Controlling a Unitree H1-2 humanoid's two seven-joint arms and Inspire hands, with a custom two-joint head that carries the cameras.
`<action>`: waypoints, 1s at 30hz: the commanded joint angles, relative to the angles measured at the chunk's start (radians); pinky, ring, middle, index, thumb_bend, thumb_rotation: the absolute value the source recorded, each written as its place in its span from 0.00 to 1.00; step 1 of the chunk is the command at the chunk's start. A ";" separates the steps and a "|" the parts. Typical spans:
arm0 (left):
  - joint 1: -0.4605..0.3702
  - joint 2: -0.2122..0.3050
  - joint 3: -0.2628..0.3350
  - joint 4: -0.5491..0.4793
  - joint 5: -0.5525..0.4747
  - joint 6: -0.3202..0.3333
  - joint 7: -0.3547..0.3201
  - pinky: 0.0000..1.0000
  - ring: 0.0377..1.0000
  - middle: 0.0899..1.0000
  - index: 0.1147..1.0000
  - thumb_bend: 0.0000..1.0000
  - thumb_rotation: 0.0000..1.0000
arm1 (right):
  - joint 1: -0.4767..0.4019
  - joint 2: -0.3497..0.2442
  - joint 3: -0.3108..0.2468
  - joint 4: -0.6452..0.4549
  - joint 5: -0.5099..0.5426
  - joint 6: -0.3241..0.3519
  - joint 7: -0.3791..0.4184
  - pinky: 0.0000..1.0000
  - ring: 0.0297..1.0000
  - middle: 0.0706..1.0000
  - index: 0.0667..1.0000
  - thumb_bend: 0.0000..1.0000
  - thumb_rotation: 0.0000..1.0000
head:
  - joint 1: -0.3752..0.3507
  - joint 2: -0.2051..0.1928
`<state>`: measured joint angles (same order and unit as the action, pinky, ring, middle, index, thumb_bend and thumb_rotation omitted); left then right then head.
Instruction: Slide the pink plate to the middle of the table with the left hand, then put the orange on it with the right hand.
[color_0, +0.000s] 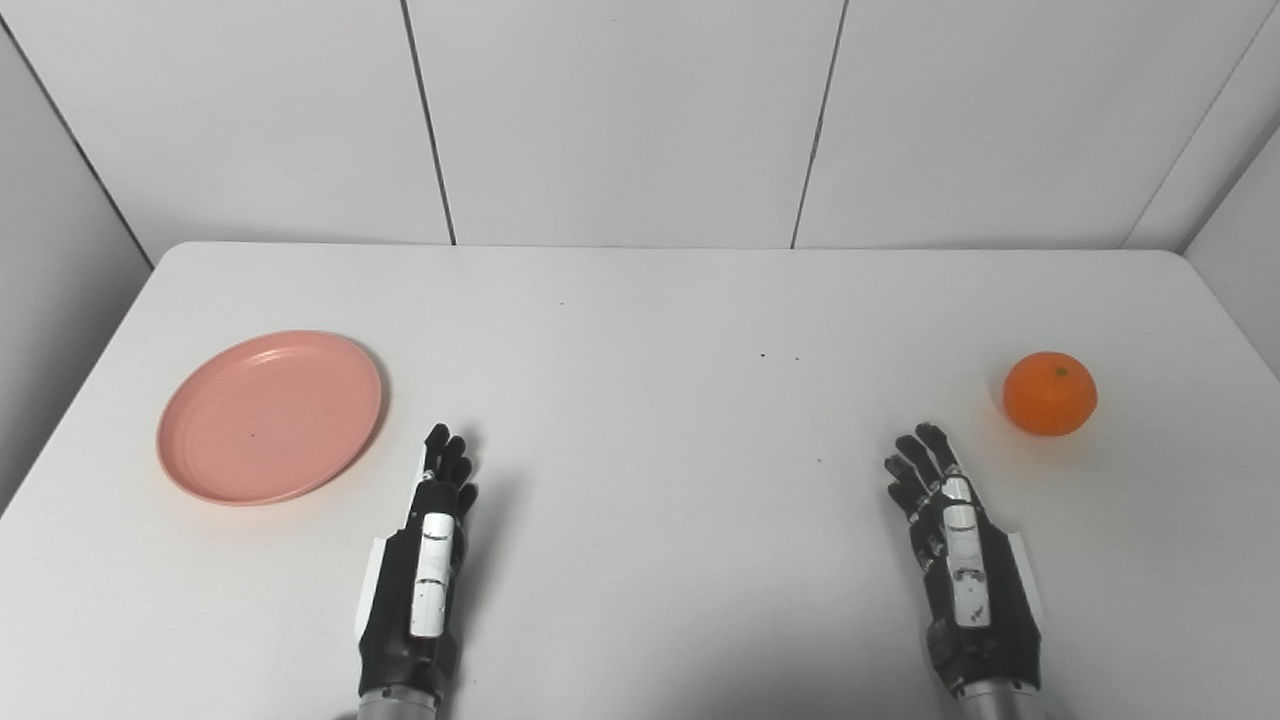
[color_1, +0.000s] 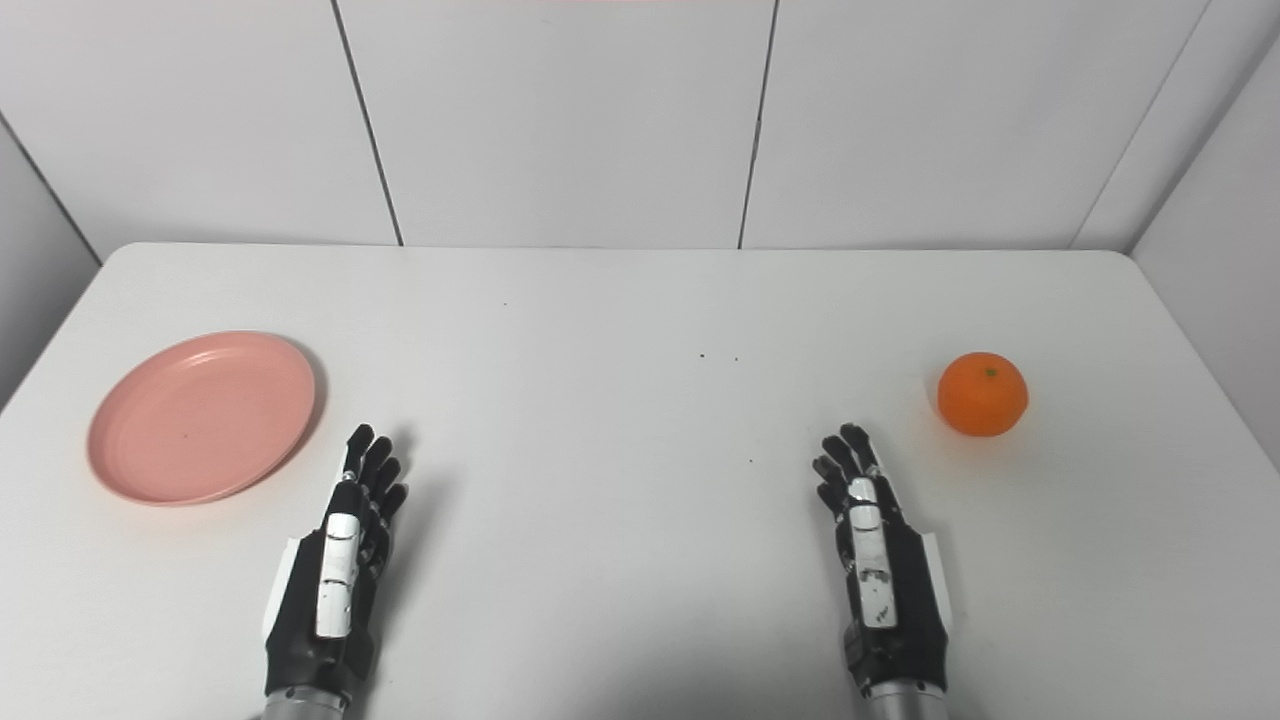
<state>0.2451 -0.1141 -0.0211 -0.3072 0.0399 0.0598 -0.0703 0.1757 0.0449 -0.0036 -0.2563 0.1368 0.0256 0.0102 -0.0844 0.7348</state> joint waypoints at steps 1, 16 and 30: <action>0.112 0.054 0.007 -0.012 -0.007 0.021 -0.009 1.00 1.00 1.00 1.00 0.72 0.98 | 0.048 0.003 0.006 -0.018 0.003 0.017 0.004 0.93 0.90 0.90 0.91 0.81 0.90 | 0.000 0.001; 0.117 0.022 -0.034 0.039 0.053 -0.048 0.024 1.00 1.00 1.00 1.00 0.74 0.98 | 0.051 -0.038 -0.023 0.008 0.039 -0.004 0.040 0.97 0.93 0.92 0.93 0.77 0.94 | 0.156 -0.068; 0.116 -0.015 -0.108 0.129 0.143 -0.138 0.105 1.00 1.00 1.00 1.00 0.74 0.96 | 0.040 -0.088 -0.084 0.114 0.108 -0.069 0.134 1.00 0.96 0.95 0.96 0.77 0.98 | 0.287 -0.168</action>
<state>0.2453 -0.1322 -0.1039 -0.2256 0.1763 -0.0718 0.0355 0.1750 -0.0117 -0.0728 -0.1961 0.2355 -0.0159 0.1320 0.2039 0.5662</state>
